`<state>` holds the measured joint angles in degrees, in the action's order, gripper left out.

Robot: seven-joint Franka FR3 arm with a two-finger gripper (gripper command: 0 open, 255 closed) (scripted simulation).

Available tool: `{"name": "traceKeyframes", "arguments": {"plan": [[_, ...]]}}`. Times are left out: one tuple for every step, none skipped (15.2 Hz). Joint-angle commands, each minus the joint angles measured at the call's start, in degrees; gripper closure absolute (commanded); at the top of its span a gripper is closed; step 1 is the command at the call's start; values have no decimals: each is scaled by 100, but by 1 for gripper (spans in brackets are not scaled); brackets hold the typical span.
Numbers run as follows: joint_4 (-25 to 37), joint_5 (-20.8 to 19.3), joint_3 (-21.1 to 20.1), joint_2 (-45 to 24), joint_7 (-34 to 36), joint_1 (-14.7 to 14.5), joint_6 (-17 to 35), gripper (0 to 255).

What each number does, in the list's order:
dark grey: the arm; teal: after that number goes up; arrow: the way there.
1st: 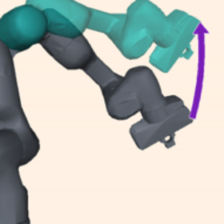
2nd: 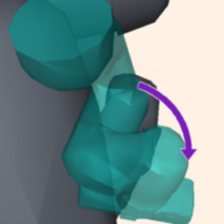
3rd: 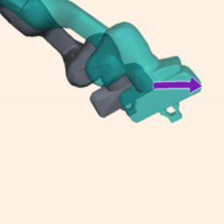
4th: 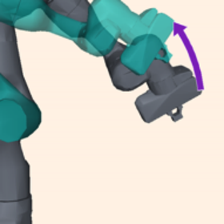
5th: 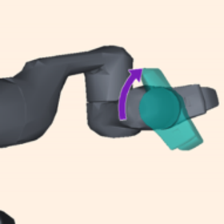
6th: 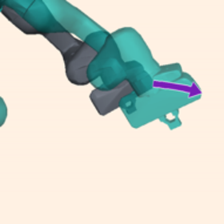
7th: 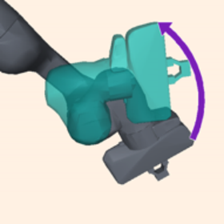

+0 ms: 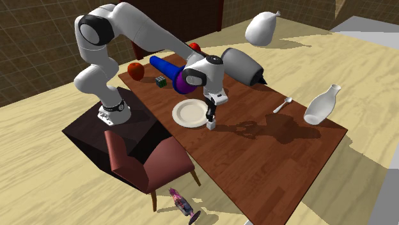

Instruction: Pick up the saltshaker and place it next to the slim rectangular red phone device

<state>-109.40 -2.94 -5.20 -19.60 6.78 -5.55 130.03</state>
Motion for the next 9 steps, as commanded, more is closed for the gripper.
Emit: {"name": "traceKeyframes", "arguments": {"plan": [[21, 6, -2, 41, -5, 3, -64, 255], [44, 12, -4, 83, -9, 4, -128, 255], [71, 18, -6, 122, -13, 6, -194, 255], [97, 23, -9, 161, -17, 7, -259, 255], [125, 29, -11, 199, -22, 9, -324, 255], [154, 35, -13, 236, -26, 10, -390, 255], [184, 40, -15, 272, -30, 11, -457, 255], [216, 45, -17, 307, -33, 12, -523, 255], [249, 50, -18, 341, -37, 13, -590, 255]]}}
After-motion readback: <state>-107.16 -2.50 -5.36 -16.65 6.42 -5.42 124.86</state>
